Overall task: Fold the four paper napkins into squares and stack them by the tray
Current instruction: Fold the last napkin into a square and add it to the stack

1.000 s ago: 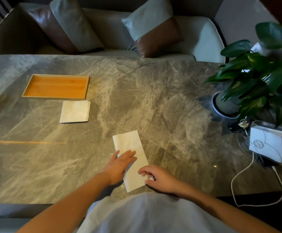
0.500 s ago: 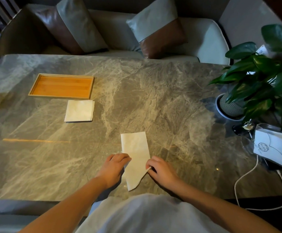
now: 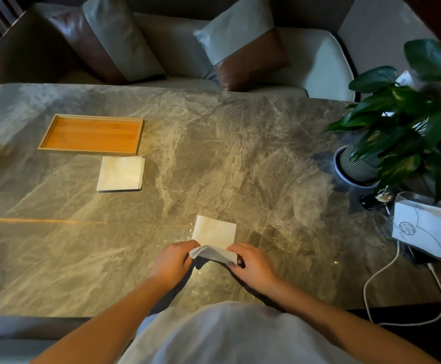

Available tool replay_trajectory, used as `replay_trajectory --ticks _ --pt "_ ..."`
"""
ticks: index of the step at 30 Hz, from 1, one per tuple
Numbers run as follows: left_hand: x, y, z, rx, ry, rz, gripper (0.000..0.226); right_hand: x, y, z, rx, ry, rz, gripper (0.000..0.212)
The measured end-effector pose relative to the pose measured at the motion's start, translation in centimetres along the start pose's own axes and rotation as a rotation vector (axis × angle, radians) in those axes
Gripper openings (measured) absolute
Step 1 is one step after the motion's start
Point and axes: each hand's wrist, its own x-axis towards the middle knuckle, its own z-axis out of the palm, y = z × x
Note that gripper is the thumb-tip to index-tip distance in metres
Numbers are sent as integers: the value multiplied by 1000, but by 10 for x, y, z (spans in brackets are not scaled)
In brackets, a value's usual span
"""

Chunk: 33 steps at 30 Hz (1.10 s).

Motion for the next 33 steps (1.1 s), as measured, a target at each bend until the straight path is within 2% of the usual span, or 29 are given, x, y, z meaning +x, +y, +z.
replay_trajectory --ticks 5,8,9,12,20,33 --pt "-1 0 4 -16 47 -97 16 0 0 3 142 61 202 11" --pt "-1 -2 6 -62 80 -147 12 2 0 2 204 57 277 10" --pt "-1 -2 7 -76 81 -162 11 3 0 1 225 49 290 4" --pt "-1 -2 8 -88 69 -200 8 7 -1 2 266 33 300 13" --pt "1 -2 11 -169 64 -285 10 12 -4 2 337 28 356 11" --pt "2 0 12 -73 -20 -323 18 12 -4 2 241 11 363 29"
